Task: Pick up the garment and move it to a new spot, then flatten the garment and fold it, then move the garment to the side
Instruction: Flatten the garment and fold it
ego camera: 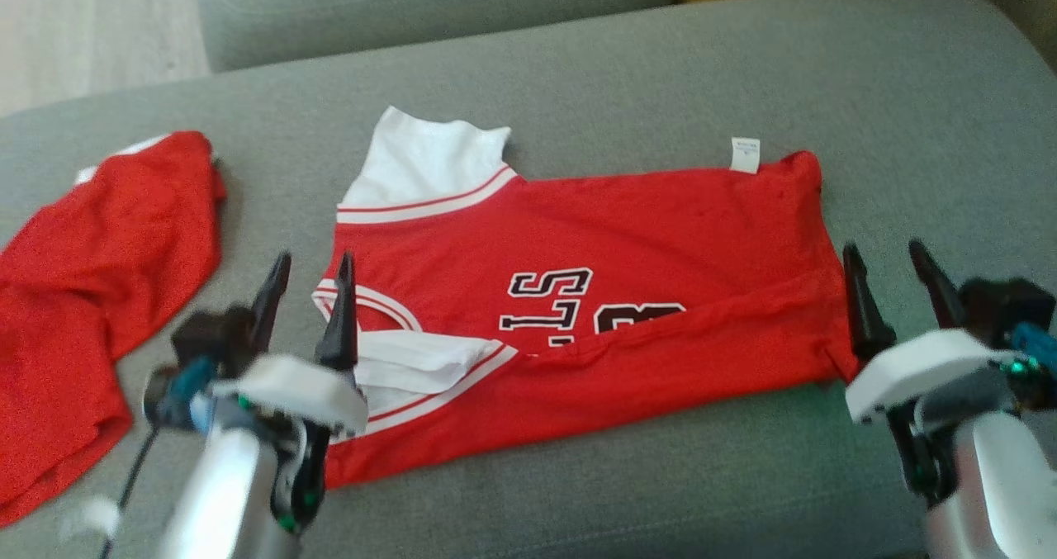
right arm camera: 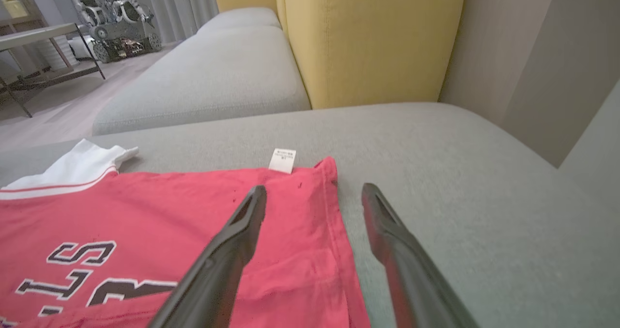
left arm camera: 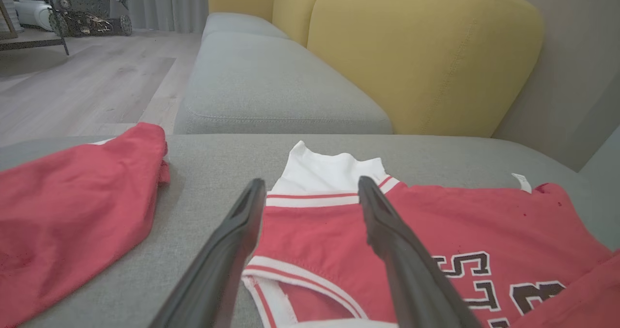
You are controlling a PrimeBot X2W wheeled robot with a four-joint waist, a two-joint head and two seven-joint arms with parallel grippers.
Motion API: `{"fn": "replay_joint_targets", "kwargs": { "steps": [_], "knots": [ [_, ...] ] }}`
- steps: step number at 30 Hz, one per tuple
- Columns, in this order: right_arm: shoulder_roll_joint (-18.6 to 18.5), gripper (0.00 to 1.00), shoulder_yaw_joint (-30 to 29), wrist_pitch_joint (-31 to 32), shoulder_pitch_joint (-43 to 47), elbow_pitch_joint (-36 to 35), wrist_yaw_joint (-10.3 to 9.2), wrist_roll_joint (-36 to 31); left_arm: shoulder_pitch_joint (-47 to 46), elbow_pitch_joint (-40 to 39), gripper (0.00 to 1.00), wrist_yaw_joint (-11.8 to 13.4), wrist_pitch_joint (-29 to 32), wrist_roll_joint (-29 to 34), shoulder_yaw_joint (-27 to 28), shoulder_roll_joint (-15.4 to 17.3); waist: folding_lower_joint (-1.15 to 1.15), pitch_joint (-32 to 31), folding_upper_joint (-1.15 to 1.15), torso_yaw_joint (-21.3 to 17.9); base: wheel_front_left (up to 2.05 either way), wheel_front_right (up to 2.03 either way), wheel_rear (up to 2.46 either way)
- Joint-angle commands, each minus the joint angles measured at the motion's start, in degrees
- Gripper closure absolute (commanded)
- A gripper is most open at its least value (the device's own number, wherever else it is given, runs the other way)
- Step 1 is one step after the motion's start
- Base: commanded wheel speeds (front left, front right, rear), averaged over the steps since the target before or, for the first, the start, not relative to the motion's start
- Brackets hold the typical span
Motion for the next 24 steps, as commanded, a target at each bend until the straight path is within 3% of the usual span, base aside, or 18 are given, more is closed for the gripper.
{"fn": "replay_joint_targets", "kwargs": {
  "steps": [1, 7, 11, 19, 24],
  "knots": [
    [0.0, 0.0, 1.8, -1.3, -4.1, -2.4, 0.11, -0.6, -4.3, -1.1, 0.0, -0.5, 0.2, 0.6, 1.2, 1.7, 0.0, 1.5, 0.0, -1.2, 0.0, 0.0, 0.0],
    [0.8, 0.0, 4.9, -4.8, -9.6, -2.0, 0.11, -2.4, -15.6, 2.7, 0.0, -4.5, 6.9, 0.5, -0.4, 4.8, 0.0, 6.6, 0.0, -3.9, 0.0, 0.0, 0.0],
    [0.8, 0.0, 7.1, -5.2, -13.0, -0.8, 0.11, -3.5, -25.6, 7.0, 0.0, -7.3, 15.1, -1.7, -4.4, 8.5, 0.0, 10.3, 0.0, -5.2, 0.0, 0.0, 0.0],
    [1.4, 0.0, 12.3, -6.5, -20.5, 2.4, 0.11, -3.7, -42.9, 15.7, 0.0, -7.6, 24.9, -8.4, -14.5, 17.8, 0.0, 16.6, 0.0, -9.5, 0.0, 0.0, 0.0],
    [1.9, 0.0, 14.3, -7.3, -24.0, 3.9, 0.11, -3.4, -49.3, 20.6, 0.0, -7.6, 27.1, -10.1, -21.2, 21.8, 0.0, 19.3, 0.0, -11.5, 0.0, 0.0, 0.0]
  ]
}}
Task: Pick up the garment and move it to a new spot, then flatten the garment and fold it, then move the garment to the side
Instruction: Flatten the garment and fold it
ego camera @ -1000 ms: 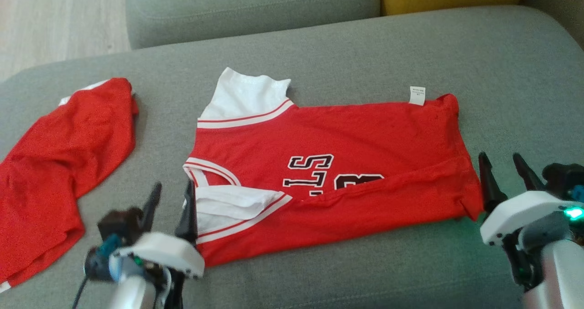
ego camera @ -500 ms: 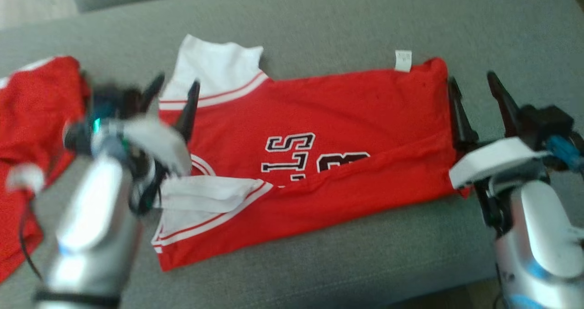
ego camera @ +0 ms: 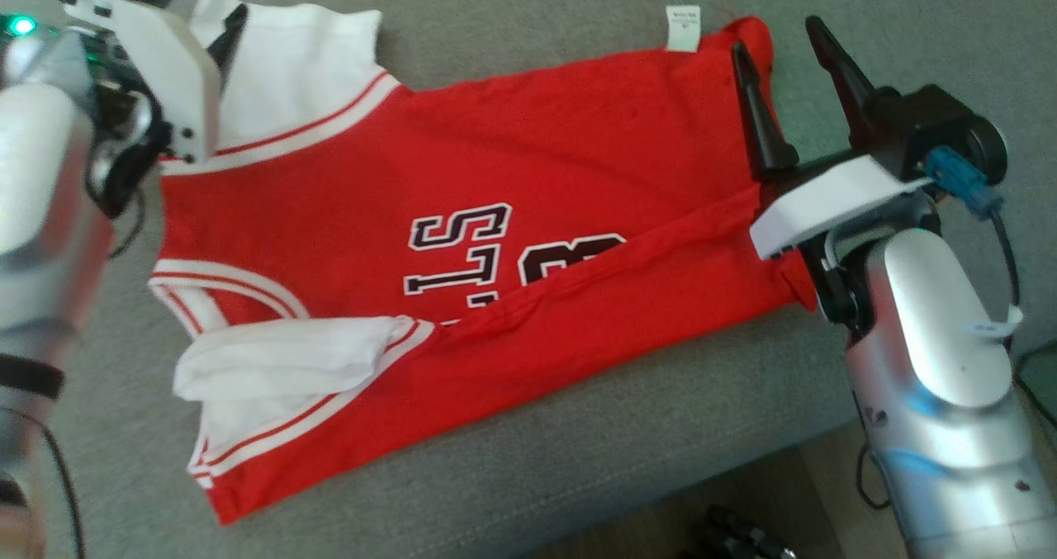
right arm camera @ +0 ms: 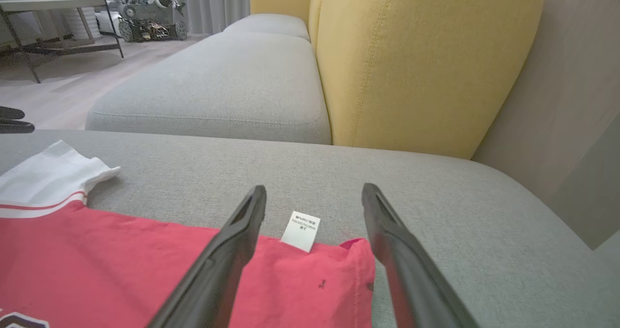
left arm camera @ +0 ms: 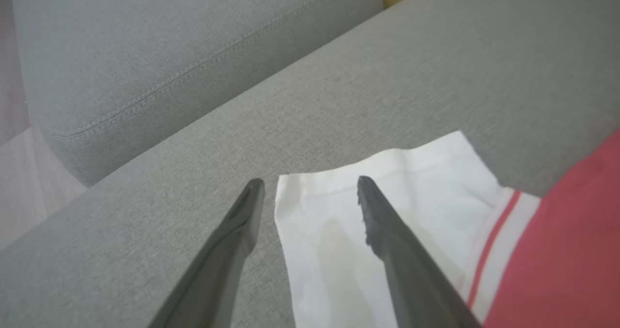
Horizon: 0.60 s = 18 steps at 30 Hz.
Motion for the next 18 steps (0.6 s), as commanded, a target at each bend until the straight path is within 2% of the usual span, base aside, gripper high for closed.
{"fn": "replay_joint_targets", "kwargs": {
  "steps": [1, 5, 13, 14, 15, 18],
  "knots": [
    [0.5, 0.0, 1.3, -0.6, -1.7, -1.3, 0.11, 0.4, -4.1, -0.4, 0.0, 0.0, 0.1, 0.4, 0.3, 3.4, -0.01, 1.9, 0.0, -1.8, 0.0, 0.0, 0.0],
    [0.8, 0.0, 2.3, -1.2, -3.2, -1.0, 0.11, 0.8, -7.4, 3.8, 0.0, 0.0, -0.9, 3.1, -4.8, 5.3, -0.01, 3.3, 0.0, -2.9, 0.0, 0.0, 0.0],
    [1.2, 0.0, 3.2, -1.8, -4.6, -0.1, 0.11, 0.9, -10.8, 11.2, 0.0, 0.0, -2.5, 1.8, -9.4, 4.2, -0.01, 4.7, 0.0, -3.9, 0.0, 0.0, 0.0],
    [1.3, 0.0, 3.1, -1.7, -4.8, 0.1, 0.11, 0.9, -10.7, 11.5, 0.59, 0.0, -2.3, 0.6, -10.0, 3.8, -0.01, 4.7, 0.0, -3.9, 0.0, 0.0, 0.0],
    [1.3, 0.0, 2.9, -1.7, -4.9, 0.3, 0.11, 0.9, -10.7, 11.6, 1.0, 0.0, -2.2, -0.8, -10.6, 3.4, -0.01, 4.8, 0.0, -3.8, 0.0, 0.0, 0.0],
    [1.3, 0.0, 2.2, -1.4, -5.4, 0.9, 0.11, 0.8, -11.1, 11.2, 1.0, 0.0, -2.6, -3.0, -11.7, 2.9, -0.01, 4.7, 0.0, -3.2, 0.0, 0.0, 0.0]
  ]
}}
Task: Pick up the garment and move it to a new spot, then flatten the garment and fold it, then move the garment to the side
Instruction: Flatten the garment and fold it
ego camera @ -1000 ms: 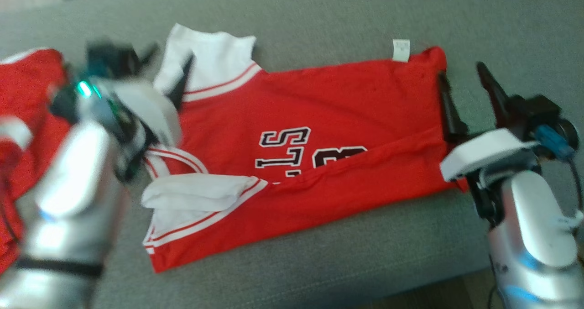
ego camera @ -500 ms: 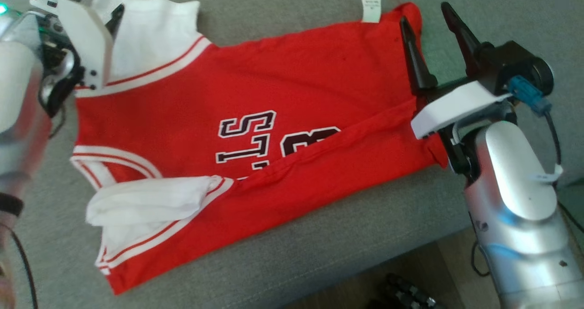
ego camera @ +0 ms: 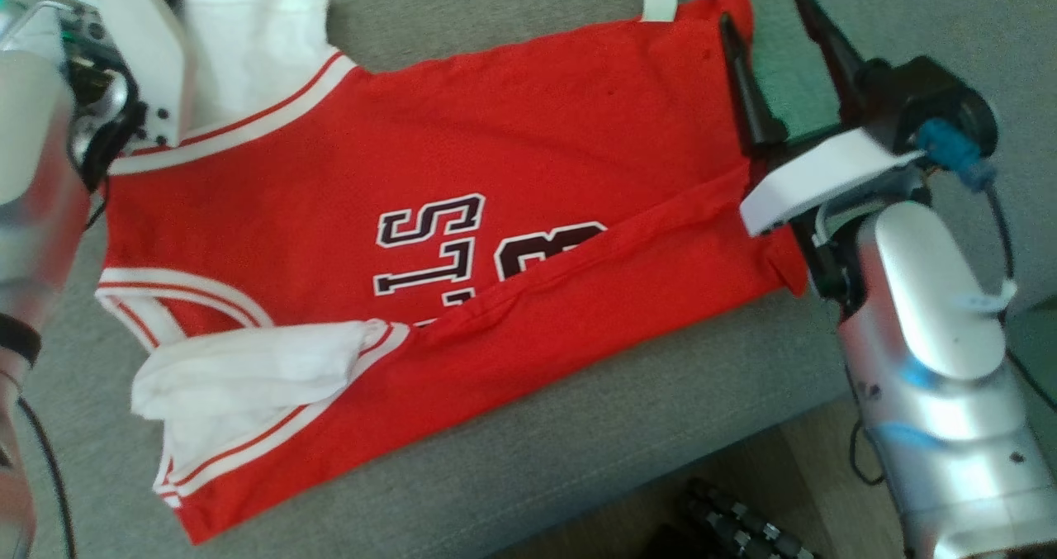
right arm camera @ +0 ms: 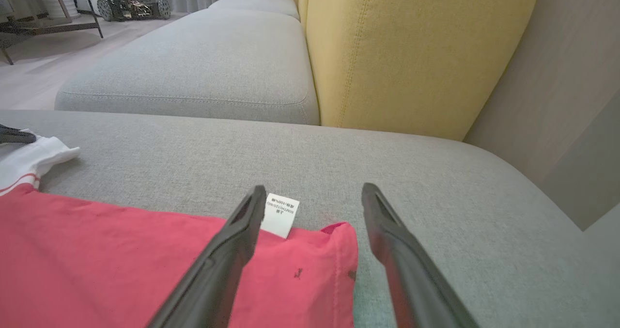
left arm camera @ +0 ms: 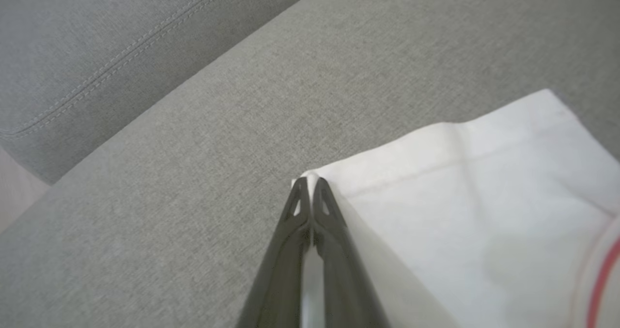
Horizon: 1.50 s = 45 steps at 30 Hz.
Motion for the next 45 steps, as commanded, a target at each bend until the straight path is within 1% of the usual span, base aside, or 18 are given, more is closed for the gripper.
{"fn": "replay_joint_targets", "kwargs": {
  "steps": [1, 4, 8, 10, 11, 13, 15, 20, 26, 38, 39, 40, 45],
  "knots": [
    [0.7, 0.0, 0.3, 0.1, -1.8, -1.6, 0.11, 0.2, -2.5, -1.1, 1.0, 0.1, -0.4, -0.1, 1.3, 1.8, 0.0, -0.1, 0.0, 0.5, 0.0, 0.0, 0.0],
    [0.1, 0.0, -1.0, 1.5, -3.0, 0.1, 0.11, 0.9, -3.3, -1.5, 1.0, 0.1, -3.4, -1.8, 0.7, 1.4, 0.0, -0.7, 0.0, 2.2, 0.0, 0.0, 0.0],
    [-2.0, 0.0, -1.9, 5.2, -5.3, 3.8, 0.11, 3.0, -3.8, -2.7, 1.0, 0.1, -8.1, -2.8, 0.0, 0.8, 0.0, -1.6, 0.0, 5.3, 0.0, 0.0, 0.0],
    [-3.7, 0.0, -2.1, 7.4, -6.6, 6.2, 0.11, 4.2, -3.6, -3.8, 1.0, 0.1, -10.2, -3.2, -0.4, 0.3, 0.0, -2.0, 0.0, 7.1, 0.0, 0.0, 0.0],
    [-5.4, 0.0, -2.4, 9.7, -7.8, 8.9, 0.11, 6.0, -3.4, -5.0, 1.0, 0.1, -12.0, -3.6, -0.9, -0.1, 0.0, -2.3, 0.0, 8.9, 0.0, 0.0, 0.0],
    [-7.3, 0.0, -2.3, 12.1, -8.8, 11.6, 0.11, 7.2, -3.0, -6.2, 1.0, 0.1, -13.5, -4.3, -1.0, -0.4, 0.0, -2.6, 0.0, 10.4, 0.0, 0.0, 0.0],
    [-9.5, 0.0, -1.3, 13.5, -9.9, 14.0, 0.11, 7.5, -2.6, -7.7, 1.0, 0.1, -14.5, -4.6, -1.4, -0.5, 0.0, -2.8, 0.0, 11.8, 0.0, 0.0, 0.0],
    [-13.7, 0.0, 1.7, 16.6, -11.8, 19.3, 0.11, 8.3, -1.4, -11.2, 1.0, 0.1, -16.4, -5.1, -2.1, -0.7, 0.0, -3.2, 0.0, 14.1, 0.0, 0.0, 0.0],
    [-15.0, 0.0, 2.3, 18.5, -13.7, 24.0, 0.11, 11.4, -0.2, -14.3, 1.0, 0.8, -16.8, -5.2, -2.6, -0.9, 0.0, -3.2, 0.0, 15.4, 0.0, 0.0, 0.0],
    [-15.2, 0.0, 3.8, 16.6, -17.3, 30.5, 0.11, 14.1, 0.4, -18.1, 1.0, 1.9, -15.7, -5.7, -2.9, 0.3, 0.0, -2.6, 0.0, 15.6, 0.0, 0.0, 0.0],
    [-15.1, 0.29, 4.0, 16.5, -17.5, 30.9, 0.11, 14.4, 0.5, -18.2, 1.0, 2.0, -15.7, -5.7, -2.9, 0.4, 0.0, -2.6, 0.0, 15.6, 0.0, 0.0, 0.0],
    [-15.1, 1.0, 4.2, 16.3, -17.7, 31.3, 0.11, 14.7, 0.6, -18.3, 1.0, 2.1, -15.6, -5.8, -2.9, 0.5, 0.0, -2.6, 0.0, 15.6, 0.0, 0.0, 0.0],
    [-15.2, 1.0, 4.5, 15.1, -18.3, 32.6, 0.11, 16.1, 0.8, -18.6, 1.0, 2.6, -15.6, -6.1, -2.7, 0.6, 0.0, -2.6, 0.0, 15.8, 0.0, 0.0, 0.0]
  ]
}}
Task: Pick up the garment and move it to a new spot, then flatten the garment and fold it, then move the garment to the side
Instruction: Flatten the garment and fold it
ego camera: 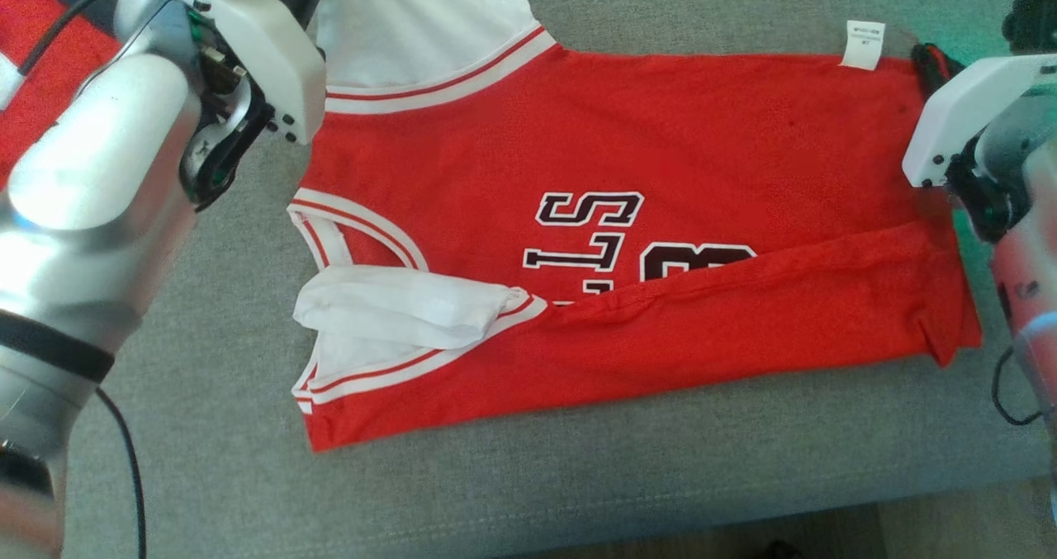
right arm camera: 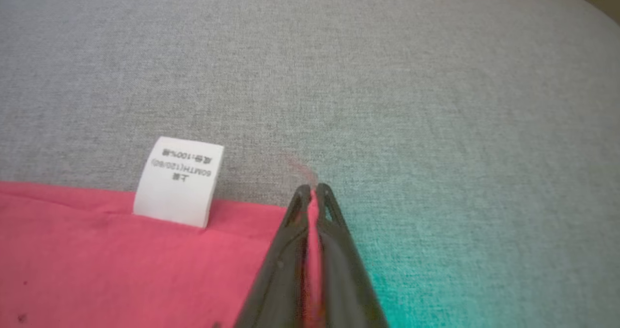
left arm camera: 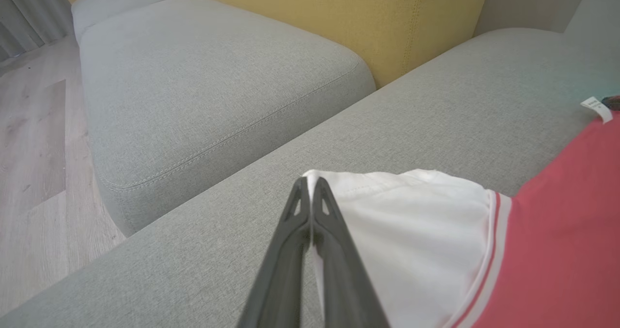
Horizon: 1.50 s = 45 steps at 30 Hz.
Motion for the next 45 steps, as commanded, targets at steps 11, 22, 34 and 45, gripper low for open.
{"fn": "replay_joint_targets", "kwargs": {
  "steps": [11, 22, 34, 45],
  "knots": [
    [0.4, 1.0, -2.7, -8.3, -4.5, 2.4, 0.11, 2.7, -2.5, 0.4, 1.0, 4.0, -2.6, -2.3, 5.1, 2.9, 0.0, 0.2, 0.0, -0.2, 0.0, 0.0, 0.0],
    [1.2, 1.0, -6.7, -17.6, -8.0, 7.6, 0.11, 2.7, -6.2, 6.6, 1.0, 6.5, -8.5, -3.4, 8.5, -1.4, 0.0, -0.5, 0.0, 0.4, 0.0, 0.0, 0.0],
    [1.9, 1.0, -4.6, -20.7, -5.7, 9.3, 0.11, 5.0, -2.4, 10.8, 1.0, 1.2, -9.0, -2.0, 4.5, -2.5, 0.0, -3.6, 0.0, 1.0, 0.0, 0.0, 0.0],
    [-1.1, 1.0, 1.4, -13.1, 4.5, 2.9, 0.11, 13.5, 7.4, 1.4, 1.0, 0.9, -5.4, -3.0, 1.8, 3.6, 0.0, -8.9, 0.0, 2.1, 0.0, 0.0, 0.0]
  ]
}}
